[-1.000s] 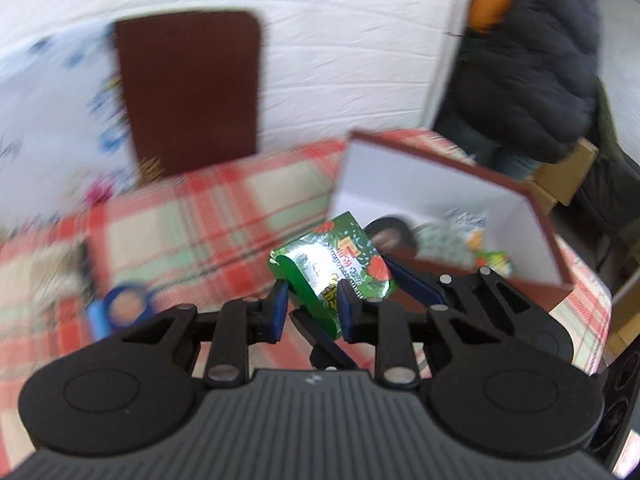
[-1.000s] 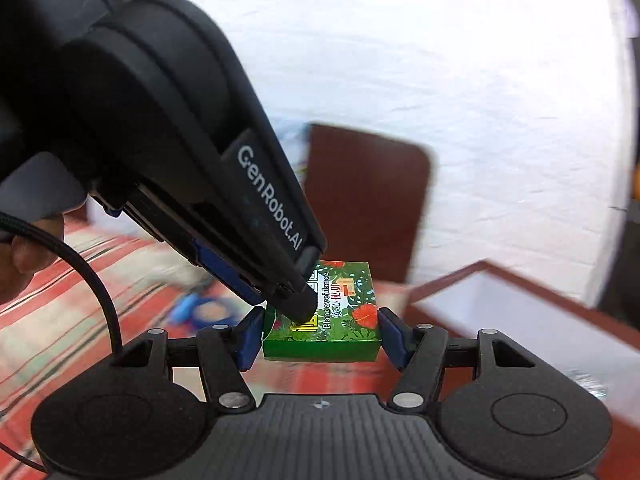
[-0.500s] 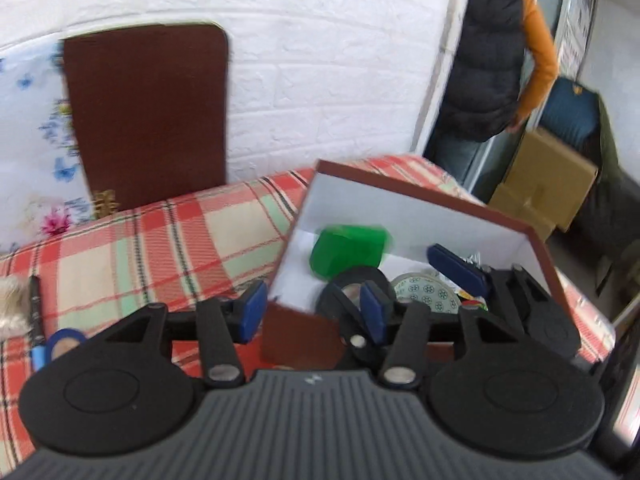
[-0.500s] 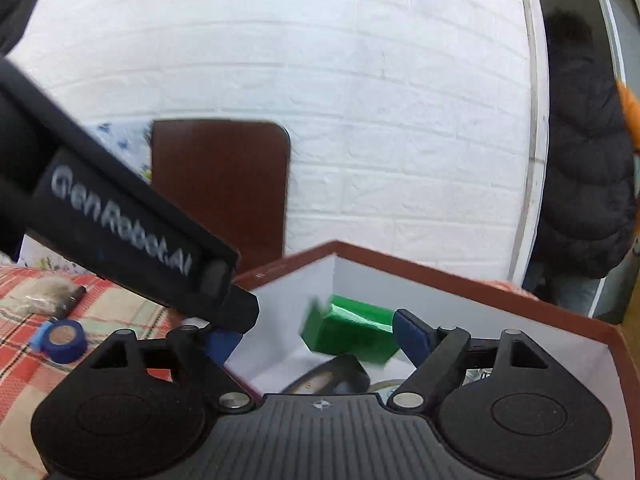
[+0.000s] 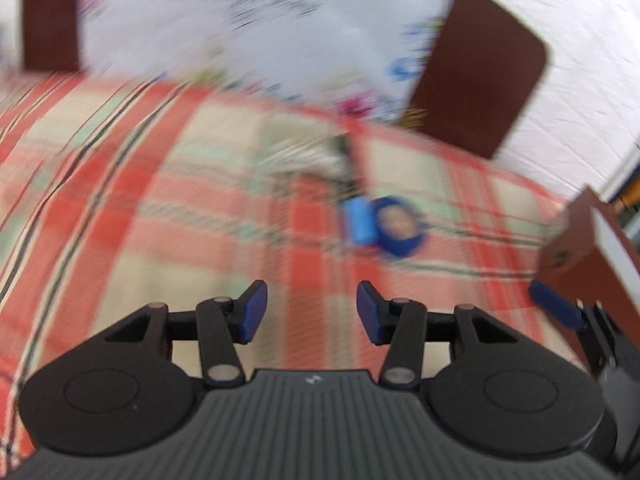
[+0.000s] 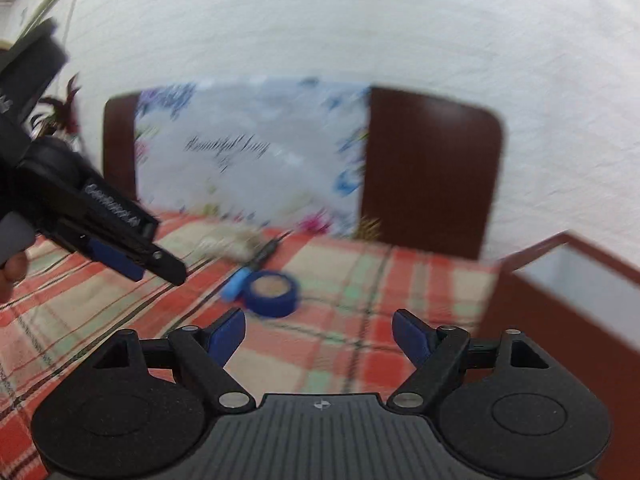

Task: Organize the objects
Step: 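Move the left tool to the blue tape roll and grasp it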

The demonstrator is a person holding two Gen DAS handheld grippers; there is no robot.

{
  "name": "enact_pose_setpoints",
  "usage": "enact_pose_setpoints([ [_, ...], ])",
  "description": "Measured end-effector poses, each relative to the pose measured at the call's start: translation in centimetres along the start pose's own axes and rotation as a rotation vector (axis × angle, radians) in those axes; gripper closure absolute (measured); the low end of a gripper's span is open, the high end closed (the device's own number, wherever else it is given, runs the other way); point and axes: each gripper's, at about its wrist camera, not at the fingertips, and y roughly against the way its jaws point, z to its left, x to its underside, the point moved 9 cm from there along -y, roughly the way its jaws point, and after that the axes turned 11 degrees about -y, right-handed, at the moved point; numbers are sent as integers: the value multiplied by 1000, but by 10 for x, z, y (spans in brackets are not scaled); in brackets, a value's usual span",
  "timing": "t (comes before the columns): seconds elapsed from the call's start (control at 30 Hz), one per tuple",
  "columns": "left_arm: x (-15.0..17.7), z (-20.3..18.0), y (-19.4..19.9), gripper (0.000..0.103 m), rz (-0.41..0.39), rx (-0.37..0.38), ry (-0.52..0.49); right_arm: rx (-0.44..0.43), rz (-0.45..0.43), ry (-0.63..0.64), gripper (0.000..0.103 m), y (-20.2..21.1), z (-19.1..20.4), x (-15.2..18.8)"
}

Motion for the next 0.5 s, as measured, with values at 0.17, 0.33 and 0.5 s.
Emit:
enact_pose_setpoints([
  [0.17,12,38,-7,52,9,31,81,-27,124,-8,26,-61,31,7],
  [0.33,6,49,-10,52,-7,60,100,-16,200,24,36,-99,39,10],
  [0.5,-3,41,-12,52,-2,97,117,-59,214,16,48,-93,41,10],
])
